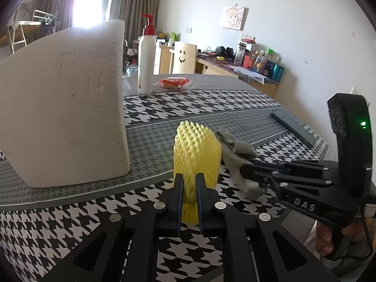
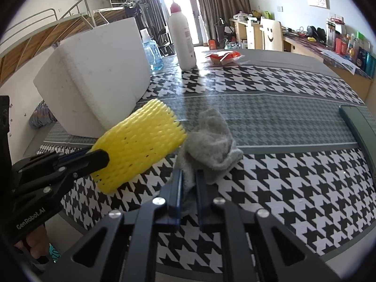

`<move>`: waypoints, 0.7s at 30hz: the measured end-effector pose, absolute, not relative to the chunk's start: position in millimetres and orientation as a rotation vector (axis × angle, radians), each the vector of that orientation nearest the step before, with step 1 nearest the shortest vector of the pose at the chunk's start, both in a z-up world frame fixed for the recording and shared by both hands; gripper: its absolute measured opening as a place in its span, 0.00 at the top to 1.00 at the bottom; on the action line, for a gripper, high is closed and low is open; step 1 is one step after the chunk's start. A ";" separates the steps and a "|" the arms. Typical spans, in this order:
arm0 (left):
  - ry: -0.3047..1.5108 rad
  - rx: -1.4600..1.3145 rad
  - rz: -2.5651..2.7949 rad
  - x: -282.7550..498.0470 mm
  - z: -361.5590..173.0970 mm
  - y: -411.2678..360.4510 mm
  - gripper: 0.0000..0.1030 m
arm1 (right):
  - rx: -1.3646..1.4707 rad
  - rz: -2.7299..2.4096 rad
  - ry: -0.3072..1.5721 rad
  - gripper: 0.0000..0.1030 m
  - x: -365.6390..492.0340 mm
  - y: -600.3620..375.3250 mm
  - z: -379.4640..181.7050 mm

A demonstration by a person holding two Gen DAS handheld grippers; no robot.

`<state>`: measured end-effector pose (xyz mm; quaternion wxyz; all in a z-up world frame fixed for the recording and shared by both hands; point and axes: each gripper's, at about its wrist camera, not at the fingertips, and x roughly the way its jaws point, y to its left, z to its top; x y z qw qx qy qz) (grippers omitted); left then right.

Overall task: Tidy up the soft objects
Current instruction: 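Lift the foam net with left gripper while right gripper lifts the grey sock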

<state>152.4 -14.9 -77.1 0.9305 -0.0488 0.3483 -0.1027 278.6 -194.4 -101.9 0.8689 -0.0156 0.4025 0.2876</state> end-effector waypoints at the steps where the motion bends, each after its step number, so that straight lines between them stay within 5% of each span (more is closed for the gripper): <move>1: 0.705 -0.096 -0.209 150.6 -74.6 -14.9 0.89 | -0.035 0.600 0.833 0.88 277.2 -195.5 -98.7; 21: 0.603 -0.066 -0.185 127.6 -40.9 -12.3 0.89 | 0.016 0.571 0.682 0.88 252.7 -218.8 -48.7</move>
